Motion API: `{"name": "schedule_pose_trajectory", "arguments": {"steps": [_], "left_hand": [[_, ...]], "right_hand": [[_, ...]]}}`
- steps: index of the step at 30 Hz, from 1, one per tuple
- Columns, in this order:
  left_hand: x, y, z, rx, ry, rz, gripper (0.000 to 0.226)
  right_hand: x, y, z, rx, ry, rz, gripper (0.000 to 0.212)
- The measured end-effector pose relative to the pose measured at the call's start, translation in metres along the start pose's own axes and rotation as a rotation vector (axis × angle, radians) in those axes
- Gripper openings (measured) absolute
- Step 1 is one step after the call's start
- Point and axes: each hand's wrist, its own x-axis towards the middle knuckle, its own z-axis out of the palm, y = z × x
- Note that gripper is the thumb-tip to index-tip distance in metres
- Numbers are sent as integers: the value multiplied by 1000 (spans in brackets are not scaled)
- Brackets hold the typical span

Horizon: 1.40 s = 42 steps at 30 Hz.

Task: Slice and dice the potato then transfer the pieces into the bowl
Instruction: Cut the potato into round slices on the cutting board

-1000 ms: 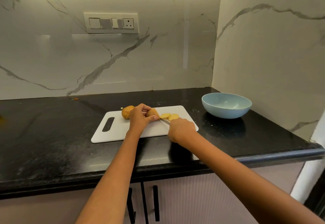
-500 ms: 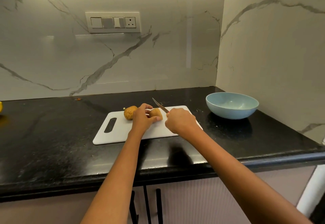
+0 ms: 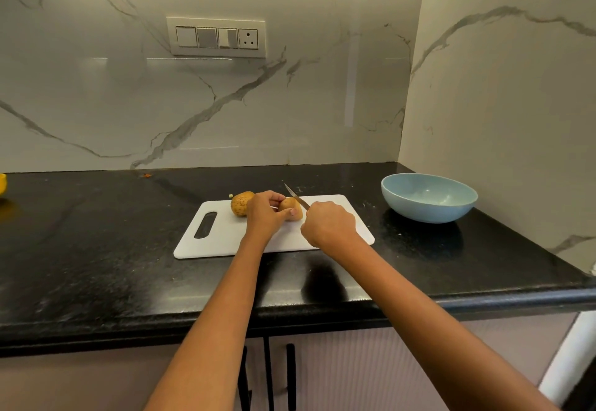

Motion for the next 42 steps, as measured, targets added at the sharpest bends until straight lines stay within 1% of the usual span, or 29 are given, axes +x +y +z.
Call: {"name": "schedule_pose_trajectory", "arguments": {"steps": [5,10,21,31,36,42], "left_hand": [[-3,2,0,15,17,20,38],[-4,4,0,15,17,7,41],[-3,4,0,21,14,8,42],[-3,3,0,16,22,21,38],[-5,2,-1,17,22,54,38],[-4,2,-1,29,21,53,43]], "right_hand": [[3,-5,-2,16,-16,13,29],[3,-2,-1,18,-25,21,29],[4,-1,-1,16,-16,23,31],[3,-4,-1,-3,7,18,30],[8,-11,5,0,-25,29,35],[0,7,10,-14,-58,-1,32]]}}
